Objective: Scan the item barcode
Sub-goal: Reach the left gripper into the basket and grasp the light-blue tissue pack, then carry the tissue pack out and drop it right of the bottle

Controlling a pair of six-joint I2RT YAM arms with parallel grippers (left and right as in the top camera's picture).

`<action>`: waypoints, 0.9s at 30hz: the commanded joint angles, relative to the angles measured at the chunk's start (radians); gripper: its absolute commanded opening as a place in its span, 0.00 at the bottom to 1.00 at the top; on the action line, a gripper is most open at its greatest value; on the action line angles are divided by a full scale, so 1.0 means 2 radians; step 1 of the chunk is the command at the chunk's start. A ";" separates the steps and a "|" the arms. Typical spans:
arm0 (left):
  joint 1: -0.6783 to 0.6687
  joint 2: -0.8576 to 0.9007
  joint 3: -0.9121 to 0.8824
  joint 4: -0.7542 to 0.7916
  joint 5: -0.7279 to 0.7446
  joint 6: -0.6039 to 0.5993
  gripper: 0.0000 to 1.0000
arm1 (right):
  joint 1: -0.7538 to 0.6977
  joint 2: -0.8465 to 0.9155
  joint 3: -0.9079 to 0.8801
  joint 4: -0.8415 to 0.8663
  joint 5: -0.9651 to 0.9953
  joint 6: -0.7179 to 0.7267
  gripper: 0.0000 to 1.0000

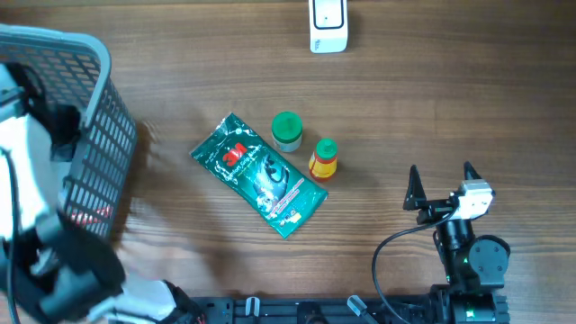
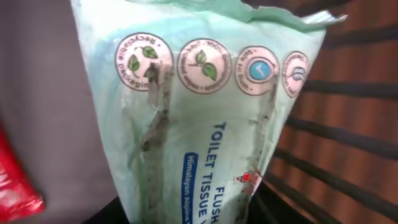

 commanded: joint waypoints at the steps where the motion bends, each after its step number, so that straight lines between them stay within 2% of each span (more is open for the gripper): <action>1: 0.006 -0.137 0.002 -0.008 -0.006 0.001 0.46 | 0.000 -0.003 -0.001 0.002 -0.004 -0.005 1.00; 7: -0.015 -0.315 0.002 -0.009 0.125 0.001 0.43 | 0.000 -0.003 -0.001 0.002 -0.004 -0.005 1.00; 9: -0.069 -0.347 0.002 -0.013 0.150 0.001 0.42 | 0.000 -0.003 -0.001 0.002 -0.004 -0.005 1.00; 11: -0.153 -0.358 0.002 -0.020 0.149 0.001 0.42 | 0.000 -0.003 -0.001 0.002 -0.004 -0.005 1.00; 14: -0.274 -0.348 0.001 -0.029 0.130 0.002 0.42 | 0.000 -0.003 -0.001 0.002 -0.004 -0.005 1.00; 17: -0.408 -0.318 0.001 -0.032 0.079 0.001 0.42 | 0.000 -0.003 -0.001 0.002 -0.004 -0.005 1.00; 20: -0.523 -0.268 0.001 0.002 0.021 0.001 0.42 | 0.000 -0.003 -0.001 0.002 -0.004 -0.005 1.00; 24: -0.633 -0.184 0.001 0.078 0.015 0.028 0.43 | 0.000 -0.003 -0.001 0.002 -0.004 -0.005 1.00; 27: -0.680 -0.126 0.001 0.143 0.014 0.055 0.43 | 0.000 -0.003 -0.001 0.002 -0.004 -0.005 1.00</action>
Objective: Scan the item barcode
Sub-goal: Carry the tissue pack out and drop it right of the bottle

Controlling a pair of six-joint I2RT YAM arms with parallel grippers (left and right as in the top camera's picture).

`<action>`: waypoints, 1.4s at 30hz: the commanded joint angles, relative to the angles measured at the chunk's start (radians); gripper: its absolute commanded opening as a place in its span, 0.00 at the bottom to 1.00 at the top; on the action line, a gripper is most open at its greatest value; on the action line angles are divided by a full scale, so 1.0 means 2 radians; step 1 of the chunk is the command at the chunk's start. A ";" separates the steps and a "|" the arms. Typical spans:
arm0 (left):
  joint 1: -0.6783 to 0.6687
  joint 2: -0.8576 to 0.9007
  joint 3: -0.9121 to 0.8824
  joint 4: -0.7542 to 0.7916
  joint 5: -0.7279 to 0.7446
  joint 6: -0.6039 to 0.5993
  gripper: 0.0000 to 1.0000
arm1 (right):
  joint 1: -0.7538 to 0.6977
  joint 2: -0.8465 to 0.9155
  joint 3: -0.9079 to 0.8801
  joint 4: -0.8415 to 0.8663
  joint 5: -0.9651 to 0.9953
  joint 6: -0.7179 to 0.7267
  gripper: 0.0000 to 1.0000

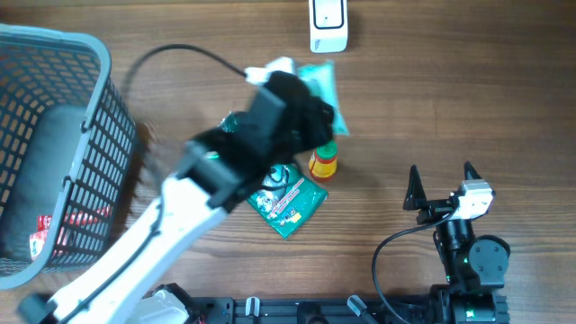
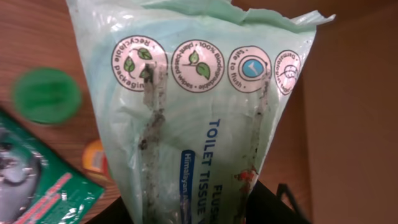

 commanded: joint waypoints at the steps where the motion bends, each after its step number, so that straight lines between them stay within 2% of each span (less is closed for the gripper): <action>1: -0.057 0.066 0.002 0.072 -0.020 0.039 0.43 | 0.000 -0.003 -0.001 0.002 -0.004 -0.005 1.00; 5: -0.095 0.169 0.002 0.143 -0.035 0.039 0.47 | 0.000 -0.003 -0.001 0.002 -0.004 -0.005 0.99; 10: -0.095 0.249 0.002 0.130 -0.035 0.034 0.43 | 0.000 -0.003 -0.001 0.002 -0.004 -0.005 1.00; 13: -0.095 0.252 0.002 0.118 -0.035 0.022 0.47 | 0.000 -0.003 -0.001 0.002 -0.004 -0.005 1.00; 18: -0.095 0.260 -0.002 0.088 -0.035 -0.008 0.46 | 0.000 -0.003 -0.001 0.002 -0.004 -0.005 1.00; 24: -0.096 0.268 -0.002 0.081 -0.032 -0.012 0.48 | 0.000 -0.003 -0.001 0.002 -0.004 -0.005 1.00; 27: -0.096 0.245 -0.002 0.071 -0.021 -0.016 0.52 | 0.000 -0.003 -0.001 0.002 -0.004 -0.005 1.00; 29: -0.095 0.222 -0.002 0.072 -0.022 -0.014 0.59 | 0.000 -0.003 -0.001 0.002 -0.004 -0.005 1.00; 31: -0.087 0.186 -0.002 0.081 -0.022 0.009 0.63 | 0.000 -0.003 -0.001 0.002 -0.004 -0.005 1.00; 34: -0.076 0.139 -0.002 0.089 -0.022 0.024 0.64 | 0.000 -0.003 -0.001 0.002 -0.004 -0.005 1.00; 38: -0.062 0.063 0.008 0.077 -0.052 0.080 0.68 | 0.000 -0.003 -0.001 0.002 -0.004 -0.005 1.00; 42: -0.027 -0.040 0.023 0.019 -0.130 0.119 0.71 | 0.000 -0.003 -0.001 0.002 -0.004 -0.005 1.00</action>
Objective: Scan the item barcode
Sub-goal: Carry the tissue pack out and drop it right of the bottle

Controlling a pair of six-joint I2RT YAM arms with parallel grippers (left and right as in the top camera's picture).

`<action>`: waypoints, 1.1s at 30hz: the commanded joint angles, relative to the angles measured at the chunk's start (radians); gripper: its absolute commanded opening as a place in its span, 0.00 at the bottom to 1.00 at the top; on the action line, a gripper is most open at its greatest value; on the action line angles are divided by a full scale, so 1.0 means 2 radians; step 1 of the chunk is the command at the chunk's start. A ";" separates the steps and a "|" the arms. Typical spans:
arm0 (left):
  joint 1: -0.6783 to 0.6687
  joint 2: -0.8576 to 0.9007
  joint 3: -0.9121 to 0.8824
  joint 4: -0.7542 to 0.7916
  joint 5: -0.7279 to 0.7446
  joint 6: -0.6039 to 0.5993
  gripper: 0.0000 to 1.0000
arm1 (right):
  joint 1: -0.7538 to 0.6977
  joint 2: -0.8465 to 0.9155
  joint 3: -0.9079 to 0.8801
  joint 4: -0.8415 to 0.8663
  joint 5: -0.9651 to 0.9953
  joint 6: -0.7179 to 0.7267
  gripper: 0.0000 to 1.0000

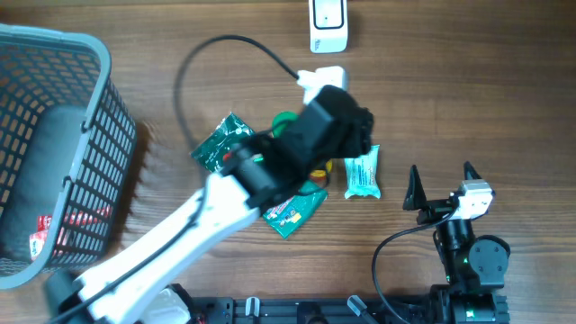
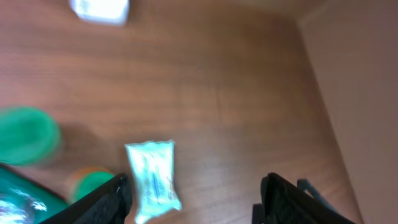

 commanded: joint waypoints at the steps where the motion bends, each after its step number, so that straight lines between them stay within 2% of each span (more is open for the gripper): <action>1: 0.041 -0.098 0.019 -0.035 -0.098 0.040 0.71 | 0.000 -0.003 -0.001 0.001 -0.004 -0.005 1.00; 5: 0.138 -0.193 0.019 -0.081 -0.226 0.039 0.74 | 0.000 -0.003 -0.001 0.001 -0.004 -0.005 1.00; 8: 0.265 -0.235 0.019 -0.117 -0.241 0.032 0.76 | 0.000 -0.003 -0.001 0.001 -0.004 -0.005 1.00; 10: 0.360 -0.243 0.019 -0.155 -0.239 -0.012 0.77 | 0.000 -0.003 -0.001 0.001 -0.004 -0.005 1.00; 12: 0.485 -0.233 0.019 -0.196 -0.187 -0.069 0.79 | 0.000 -0.003 -0.001 0.001 -0.004 -0.005 1.00; 16: 0.655 -0.174 0.019 -0.231 -0.067 -0.117 0.83 | 0.000 -0.003 -0.001 0.001 -0.004 -0.005 1.00; 18: 0.716 -0.131 0.019 -0.248 -0.014 -0.122 0.83 | 0.000 -0.003 -0.001 0.001 -0.004 -0.005 1.00; 22: 0.799 -0.015 0.019 -0.265 0.048 -0.122 0.83 | 0.000 -0.003 -0.001 0.001 -0.004 -0.005 1.00; 24: 0.810 0.045 0.019 -0.281 0.049 -0.122 0.82 | 0.000 -0.003 -0.001 0.001 -0.004 -0.005 1.00; 27: 0.808 0.123 0.014 -0.305 0.047 -0.120 0.75 | 0.000 -0.003 -0.001 0.001 -0.004 -0.005 1.00; 29: 0.805 0.156 -0.014 -0.290 0.047 -0.120 0.70 | 0.000 -0.003 -0.001 0.001 -0.004 -0.005 1.00; 33: 0.804 0.165 -0.106 -0.215 0.047 -0.120 0.69 | 0.000 -0.003 -0.001 0.001 -0.004 -0.005 1.00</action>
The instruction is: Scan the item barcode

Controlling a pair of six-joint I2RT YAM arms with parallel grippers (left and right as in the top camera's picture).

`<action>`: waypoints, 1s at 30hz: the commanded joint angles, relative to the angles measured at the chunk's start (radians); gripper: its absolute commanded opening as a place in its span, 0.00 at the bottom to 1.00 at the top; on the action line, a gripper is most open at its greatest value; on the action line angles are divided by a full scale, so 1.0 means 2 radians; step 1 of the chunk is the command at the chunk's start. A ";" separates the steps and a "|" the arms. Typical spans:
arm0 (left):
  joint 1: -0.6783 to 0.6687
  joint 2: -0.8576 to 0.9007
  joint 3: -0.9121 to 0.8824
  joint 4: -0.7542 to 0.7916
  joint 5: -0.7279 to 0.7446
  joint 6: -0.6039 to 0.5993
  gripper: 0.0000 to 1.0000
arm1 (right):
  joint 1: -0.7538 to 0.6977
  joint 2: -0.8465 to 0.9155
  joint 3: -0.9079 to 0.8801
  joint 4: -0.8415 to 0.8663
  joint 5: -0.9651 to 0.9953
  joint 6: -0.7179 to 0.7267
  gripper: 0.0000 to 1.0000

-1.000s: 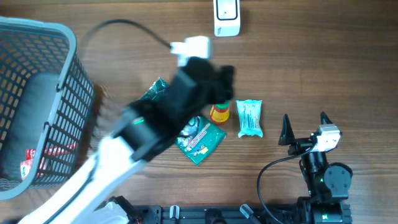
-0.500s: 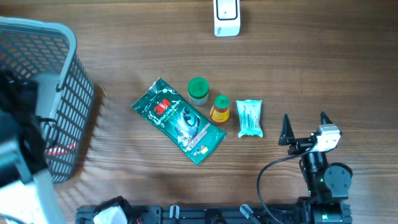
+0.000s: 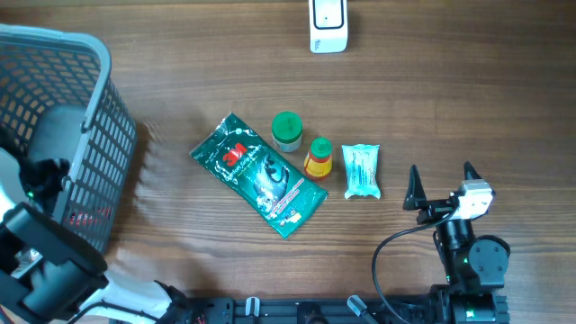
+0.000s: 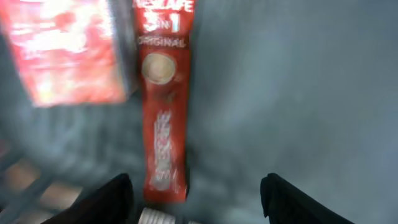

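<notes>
The white scanner (image 3: 328, 25) stands at the table's far edge. A pale green toilet tissue pack (image 3: 362, 171) lies flat on the table, right of the yellow bottle (image 3: 321, 158). My left gripper (image 4: 199, 202) is open inside the grey basket (image 3: 99, 153), its fingers (image 4: 115, 199) straddling the lower end of a red Nescafe stick sachet (image 4: 161, 106) without holding it. A blurred red packet (image 4: 68, 56) lies beside the sachet. My right gripper (image 3: 441, 173) rests open at the near right, with nothing between its fingers.
A green 3M pouch (image 3: 259, 175) and a green-capped jar (image 3: 286, 130) lie left of the yellow bottle. The basket's mesh wall rises at the table's left edge. A black cable runs from the right arm's base (image 3: 472, 261).
My left gripper was open above the tissue pack on the table; now it is inside the basket over the red sachet. The pack lies where it was. The right arm has not moved.
My left gripper was shut on the tissue pack inside the basket. Then it held the pack over the table near the scanner. Then the pack lay beside the yellow bottle with the gripper open above it. Now the gripper is back in the basket, open.
</notes>
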 commanded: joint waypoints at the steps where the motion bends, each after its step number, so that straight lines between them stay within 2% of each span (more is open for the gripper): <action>1: -0.003 0.002 -0.073 0.052 0.002 -0.003 0.69 | 0.000 -0.003 -0.001 0.001 -0.004 -0.005 1.00; 4: -0.002 0.003 -0.136 0.122 -0.004 -0.003 0.69 | 0.000 -0.003 -0.001 0.001 -0.004 -0.005 1.00; 5: -0.002 0.003 -0.151 0.139 -0.007 -0.003 0.65 | 0.000 -0.003 -0.001 0.001 -0.004 -0.005 1.00; 6: -0.003 0.003 -0.169 0.159 -0.012 -0.003 0.42 | 0.000 -0.003 -0.001 0.001 -0.004 -0.005 1.00; 7: -0.003 0.003 -0.177 0.163 -0.017 -0.003 0.13 | 0.000 -0.003 -0.001 0.001 -0.004 -0.005 1.00; 8: -0.003 0.002 -0.179 0.168 -0.018 -0.003 0.04 | 0.000 -0.003 -0.001 0.001 -0.004 -0.005 1.00; 10: -0.002 -0.018 -0.165 0.157 -0.001 -0.002 0.04 | 0.000 -0.003 -0.001 0.001 -0.004 -0.005 1.00; 12: -0.003 -0.069 -0.121 0.144 0.031 0.035 0.04 | 0.000 -0.003 -0.001 0.001 -0.004 -0.005 1.00; 14: -0.003 -0.139 -0.069 0.117 0.033 0.037 0.04 | 0.000 -0.003 -0.001 0.001 -0.004 -0.005 1.00; 18: -0.003 -0.267 -0.030 0.124 0.067 0.037 0.04 | 0.000 -0.003 -0.001 0.001 -0.004 -0.005 1.00; 20: -0.003 -0.326 -0.027 0.151 0.129 0.037 0.04 | 0.000 -0.003 -0.001 0.001 -0.004 -0.005 1.00; 23: -0.004 -0.413 -0.027 0.213 0.289 0.037 0.04 | 0.000 -0.003 -0.001 0.001 -0.004 -0.005 1.00; 24: -0.026 -0.445 -0.027 0.231 0.333 0.037 0.04 | 0.000 -0.003 -0.001 0.001 -0.004 -0.005 1.00; 26: -0.072 -0.467 -0.027 0.235 0.339 0.066 0.04 | 0.000 -0.003 -0.001 0.001 -0.004 -0.005 1.00; 30: -0.247 -0.469 -0.027 0.221 0.333 0.154 0.04 | 0.000 -0.003 -0.001 0.001 -0.004 -0.005 1.00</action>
